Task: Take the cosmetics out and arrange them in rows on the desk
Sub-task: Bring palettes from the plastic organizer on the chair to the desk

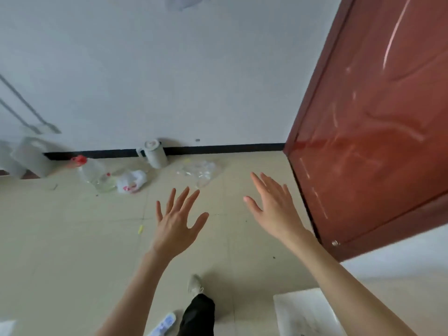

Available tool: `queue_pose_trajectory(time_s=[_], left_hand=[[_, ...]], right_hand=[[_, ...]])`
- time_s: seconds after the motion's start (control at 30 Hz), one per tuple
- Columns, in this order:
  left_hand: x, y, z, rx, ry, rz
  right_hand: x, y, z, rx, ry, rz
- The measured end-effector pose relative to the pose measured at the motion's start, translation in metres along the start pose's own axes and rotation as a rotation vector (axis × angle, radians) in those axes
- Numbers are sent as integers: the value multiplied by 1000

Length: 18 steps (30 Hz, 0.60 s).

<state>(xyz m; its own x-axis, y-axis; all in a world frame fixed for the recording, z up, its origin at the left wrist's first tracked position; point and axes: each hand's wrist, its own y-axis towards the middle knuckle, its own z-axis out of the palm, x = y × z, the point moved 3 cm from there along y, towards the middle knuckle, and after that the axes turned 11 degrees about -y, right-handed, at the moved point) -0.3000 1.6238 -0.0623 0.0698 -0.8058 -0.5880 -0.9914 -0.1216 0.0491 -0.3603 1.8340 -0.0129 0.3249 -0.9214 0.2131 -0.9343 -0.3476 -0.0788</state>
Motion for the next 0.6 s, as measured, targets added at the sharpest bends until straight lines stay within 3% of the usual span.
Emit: queue_pose_trajectory(time_s=[0.13,0.33,0.6], left_hand=[[92,-12,-47,-126,-11,-232],[199,1,-138,-313,43,-343],[308,-64,-219,-511,107,-679]], right_hand=[[90,60,18,48,-32,-188],[250,149,50,88,-86,-478],[456,187,89,176,-46,-883]])
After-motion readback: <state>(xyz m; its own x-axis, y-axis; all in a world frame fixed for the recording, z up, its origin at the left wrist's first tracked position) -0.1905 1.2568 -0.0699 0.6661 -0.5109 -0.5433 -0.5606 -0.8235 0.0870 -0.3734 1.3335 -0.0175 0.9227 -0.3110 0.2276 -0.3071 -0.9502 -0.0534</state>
